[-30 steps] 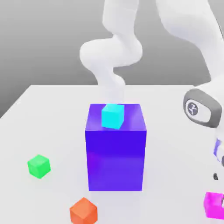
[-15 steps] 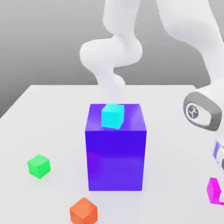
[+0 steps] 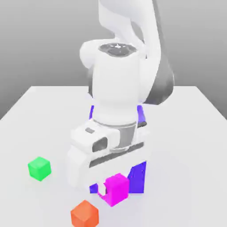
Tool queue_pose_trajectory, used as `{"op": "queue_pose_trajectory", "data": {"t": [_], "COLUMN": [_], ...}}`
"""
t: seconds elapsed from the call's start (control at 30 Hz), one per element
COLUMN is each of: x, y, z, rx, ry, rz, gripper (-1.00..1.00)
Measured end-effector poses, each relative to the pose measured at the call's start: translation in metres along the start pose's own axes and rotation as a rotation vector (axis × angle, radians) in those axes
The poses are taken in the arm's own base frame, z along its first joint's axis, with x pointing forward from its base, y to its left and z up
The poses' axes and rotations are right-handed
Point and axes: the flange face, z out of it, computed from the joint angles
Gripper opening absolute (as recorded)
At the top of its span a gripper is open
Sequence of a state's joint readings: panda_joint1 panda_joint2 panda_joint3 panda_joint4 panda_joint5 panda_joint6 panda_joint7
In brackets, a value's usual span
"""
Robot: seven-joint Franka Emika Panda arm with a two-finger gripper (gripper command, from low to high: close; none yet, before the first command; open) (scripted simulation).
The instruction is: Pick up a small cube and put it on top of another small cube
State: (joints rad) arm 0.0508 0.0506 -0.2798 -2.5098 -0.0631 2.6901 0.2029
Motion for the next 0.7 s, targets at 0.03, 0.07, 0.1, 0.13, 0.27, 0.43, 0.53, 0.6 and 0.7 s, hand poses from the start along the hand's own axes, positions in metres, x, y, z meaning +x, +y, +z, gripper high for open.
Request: {"op": "queue_pose_trajectory", "data": {"t": [0.03,0.07,0.1,0.13,0.27,0.43,0.53,0.6,0.7], "x": [-0.006,-0.015,-0.027,-0.040,-0.095,-0.112,-0.115,-0.119,-0.121], "y": [0.039,0.074,0.107,0.129,0.187,0.189,0.188,0.189,0.190], "z": [0.000,0.000,0.001,0.001,0.009,0.041,0.063,0.079,0.084], "rx": [-0.011,-0.021,-0.028,-0.030,-0.023,-0.013,-0.013,-0.016,-0.017], "ry": [-0.008,-0.018,-0.027,-0.038,-0.095,-0.136,-0.138,-0.139,-0.140], "rz": [0.095,0.185,0.273,0.341,0.557,0.572,0.572,0.576,0.577], "gripper": [-1.00,-1.00,-1.00,-1.00,-1.00,-1.00,-1.00,-1.00,1.00]}}
